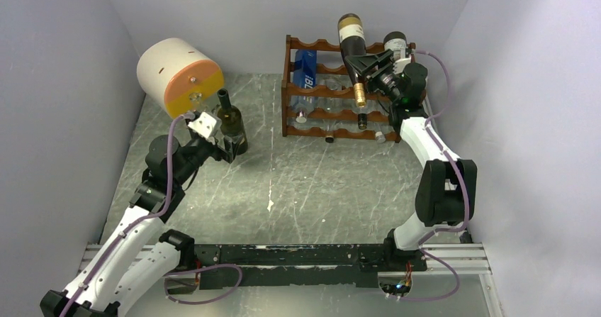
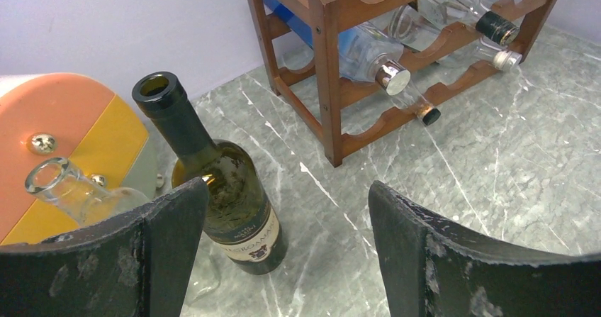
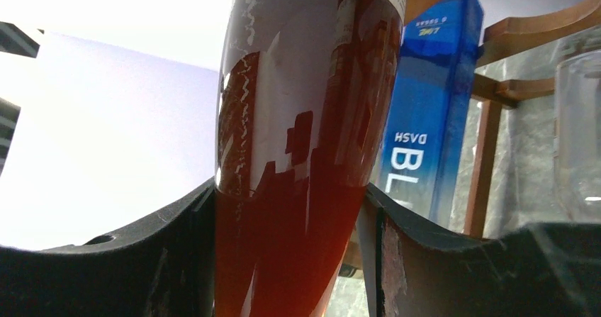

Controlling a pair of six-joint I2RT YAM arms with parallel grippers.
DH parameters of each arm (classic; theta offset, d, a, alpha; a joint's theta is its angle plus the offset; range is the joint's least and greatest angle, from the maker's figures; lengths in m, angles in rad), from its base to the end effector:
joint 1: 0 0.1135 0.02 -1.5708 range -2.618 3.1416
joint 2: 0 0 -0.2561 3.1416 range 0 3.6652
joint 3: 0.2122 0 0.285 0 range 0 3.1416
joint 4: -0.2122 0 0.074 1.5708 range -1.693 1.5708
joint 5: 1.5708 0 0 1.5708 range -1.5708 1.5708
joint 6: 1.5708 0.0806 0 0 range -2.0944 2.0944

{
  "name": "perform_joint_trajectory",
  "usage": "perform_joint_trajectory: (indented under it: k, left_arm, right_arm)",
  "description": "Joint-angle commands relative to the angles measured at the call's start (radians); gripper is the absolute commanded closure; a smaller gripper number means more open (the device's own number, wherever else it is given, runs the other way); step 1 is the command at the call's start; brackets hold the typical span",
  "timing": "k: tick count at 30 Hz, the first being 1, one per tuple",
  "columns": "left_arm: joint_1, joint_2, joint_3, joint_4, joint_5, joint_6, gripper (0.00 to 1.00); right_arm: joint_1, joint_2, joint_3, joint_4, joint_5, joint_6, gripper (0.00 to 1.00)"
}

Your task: Take the wine bottle off the wine rack

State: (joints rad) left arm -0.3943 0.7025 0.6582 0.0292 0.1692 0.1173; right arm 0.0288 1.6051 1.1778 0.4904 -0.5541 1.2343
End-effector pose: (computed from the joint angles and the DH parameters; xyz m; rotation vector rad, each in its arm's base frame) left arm 0.2339 -0.1120 0.3243 0.5312 1.5056 -0.3500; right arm 0.4481 0.0553 0.3176 0.5154 1.6165 1.3939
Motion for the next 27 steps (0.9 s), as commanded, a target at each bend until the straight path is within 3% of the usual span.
perform_joint_trajectory:
  k: [1,8,17,27]
  left_arm:
    - [0.005,0.006,0.027,0.011,0.044,-0.014,0.13]
    - [0.005,0.016,0.03,0.029,0.098,-0.035,0.14]
    - [-0.024,0.053,0.049,0.152,0.359,-0.058,0.17]
    - [-0.41,0.162,0.228,-0.024,0.131,0.278,0.15]
  right_arm:
    - [0.015,-0.188,0.062,0.335,-0.045,0.024,1.0]
    - [0.046,-0.251,0.012,0.278,-0.083,0.059,1.0]
    - [0.084,-0.358,-0.074,0.205,-0.191,0.089,1.0]
    - [0.091,-0.52,-0.17,0.028,-0.331,0.053,1.0]
